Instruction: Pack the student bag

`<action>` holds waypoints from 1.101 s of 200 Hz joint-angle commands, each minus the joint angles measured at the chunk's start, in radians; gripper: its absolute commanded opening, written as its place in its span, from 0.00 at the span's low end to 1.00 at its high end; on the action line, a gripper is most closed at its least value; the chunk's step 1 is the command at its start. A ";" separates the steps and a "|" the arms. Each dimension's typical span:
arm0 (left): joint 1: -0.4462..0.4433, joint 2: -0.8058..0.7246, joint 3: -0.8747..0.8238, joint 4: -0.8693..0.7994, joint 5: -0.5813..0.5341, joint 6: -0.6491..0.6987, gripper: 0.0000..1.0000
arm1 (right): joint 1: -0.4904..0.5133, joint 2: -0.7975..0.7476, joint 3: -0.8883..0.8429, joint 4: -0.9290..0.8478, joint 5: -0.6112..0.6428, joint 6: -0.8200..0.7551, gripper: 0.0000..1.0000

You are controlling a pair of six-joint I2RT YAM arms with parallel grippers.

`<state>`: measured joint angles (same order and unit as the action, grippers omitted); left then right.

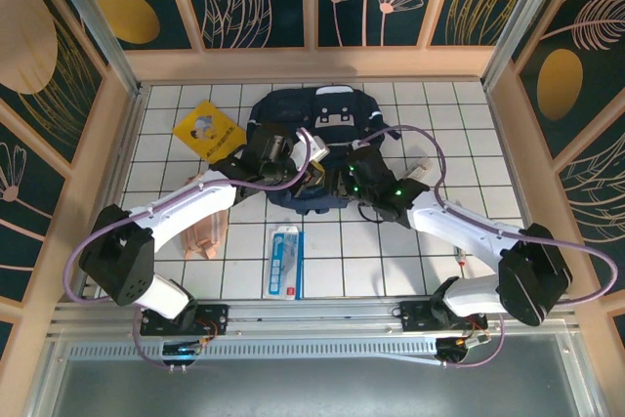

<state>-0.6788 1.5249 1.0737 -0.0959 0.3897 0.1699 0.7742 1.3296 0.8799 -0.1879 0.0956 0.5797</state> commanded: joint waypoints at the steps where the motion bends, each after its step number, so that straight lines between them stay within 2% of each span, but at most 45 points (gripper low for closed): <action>1: 0.005 -0.049 0.015 0.068 0.060 -0.017 0.00 | 0.025 0.035 0.057 -0.073 0.074 0.026 0.50; 17: 0.006 -0.048 0.014 0.068 0.064 -0.017 0.00 | 0.043 0.064 0.076 -0.112 0.142 0.059 0.48; 39: 0.006 -0.048 0.008 0.071 0.063 -0.016 0.00 | 0.056 0.089 0.096 -0.149 0.197 0.088 0.38; 62: 0.006 -0.051 0.002 0.070 0.055 -0.007 0.00 | 0.059 0.085 0.112 -0.164 0.210 0.089 0.22; 105: 0.007 -0.055 -0.004 0.048 0.020 0.020 0.00 | 0.052 0.068 0.137 -0.210 0.191 0.031 0.00; 124: 0.007 -0.059 -0.011 0.048 0.010 0.031 0.00 | 0.038 0.055 0.136 -0.218 0.130 -0.014 0.00; 147: 0.006 -0.069 -0.025 0.047 -0.013 0.056 0.00 | 0.000 0.039 0.130 -0.222 -0.043 -0.081 0.00; 152: 0.008 -0.071 -0.030 0.048 -0.015 0.065 0.00 | -0.011 0.036 0.129 -0.223 -0.073 -0.097 0.07; 162: 0.007 -0.078 -0.038 0.050 -0.017 0.077 0.00 | -0.033 0.033 0.127 -0.231 -0.157 -0.124 0.28; 174: 0.007 -0.084 -0.040 0.054 -0.009 0.083 0.00 | -0.049 0.026 0.124 -0.242 -0.186 -0.144 0.34; 190: 0.007 -0.089 -0.040 0.061 0.006 0.076 0.00 | -0.071 0.020 0.113 -0.243 -0.203 -0.158 0.34; 220: 0.006 -0.083 -0.032 0.068 0.027 0.061 0.00 | -0.087 0.027 0.114 -0.224 -0.246 -0.156 0.11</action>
<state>-0.6735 1.4853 1.0264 -0.0967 0.3710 0.2276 0.6998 1.3735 0.9882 -0.3973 -0.0864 0.4526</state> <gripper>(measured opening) 0.049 0.193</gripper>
